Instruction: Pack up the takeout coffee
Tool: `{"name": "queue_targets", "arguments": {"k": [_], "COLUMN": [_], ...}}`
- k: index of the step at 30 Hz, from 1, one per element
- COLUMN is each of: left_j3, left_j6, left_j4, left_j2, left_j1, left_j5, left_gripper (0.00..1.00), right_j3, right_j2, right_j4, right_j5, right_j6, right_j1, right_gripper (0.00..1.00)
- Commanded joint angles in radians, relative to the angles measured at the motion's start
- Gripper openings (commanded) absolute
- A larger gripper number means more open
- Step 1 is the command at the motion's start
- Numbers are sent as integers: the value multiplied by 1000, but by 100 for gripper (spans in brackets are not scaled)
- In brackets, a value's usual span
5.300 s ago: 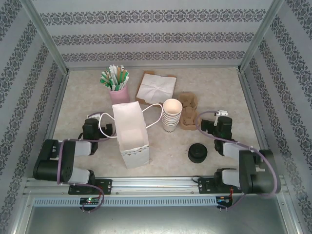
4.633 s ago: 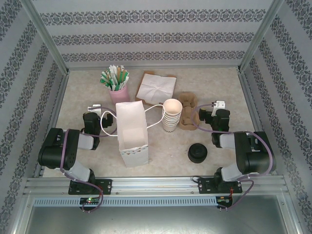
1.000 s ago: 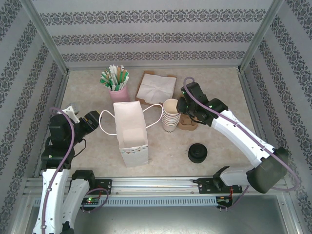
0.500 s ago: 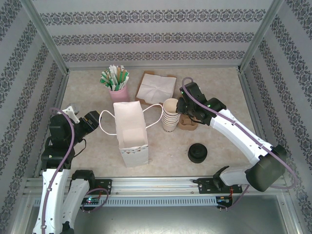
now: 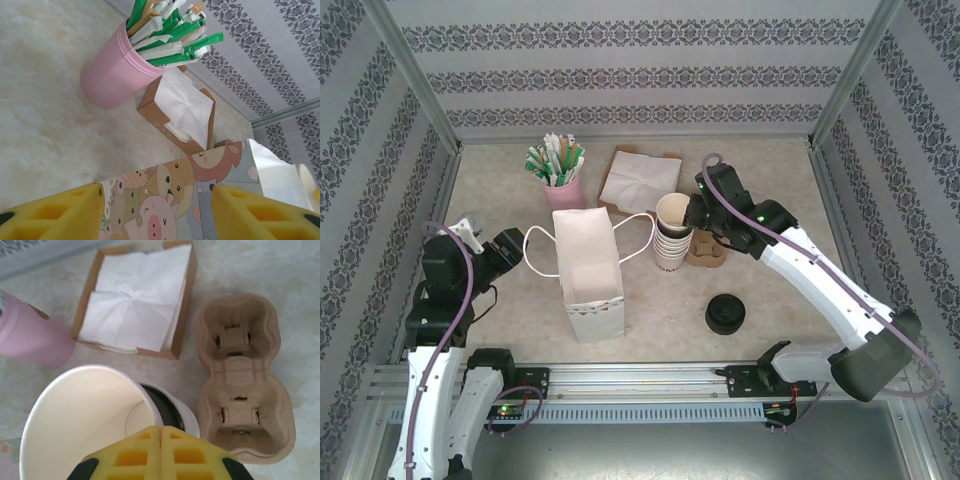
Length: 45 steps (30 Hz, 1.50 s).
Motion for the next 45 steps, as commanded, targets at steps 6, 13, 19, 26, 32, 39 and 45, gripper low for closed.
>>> {"name": "queue_targets", "arguments": {"k": [6, 13, 19, 26, 32, 39, 45], "left_j3": [-32, -60, -114, -144, -148, -161, -163], "left_j6": [-12, -48, -103, -119, -99, -108, -104], "left_j4": [47, 89, 150, 151, 109, 105, 100], "left_j2": [-15, -51, -74, -89, -98, -98, -99], "left_j1": [9, 9, 10, 9, 9, 9, 9], "left_j5": [-64, -145, -198, -204, -209, -209, -205], "left_gripper": [58, 58, 58, 57, 57, 57, 57], "right_j3": [126, 144, 31, -231, -460, -595, -638], "right_j2": [-86, -258, -402, -487, -494, -430, -374], "right_j4": [-61, -169, -247, -144, 50, 170, 198], "right_j5": [30, -8, -55, -140, -105, -3, 66], "right_j6": [-66, -70, -43, 3, 15, 8, 5], "right_j1": [10, 46, 126, 190, 279, 346, 371], "right_gripper": [0, 0, 0, 0, 0, 0, 0]}}
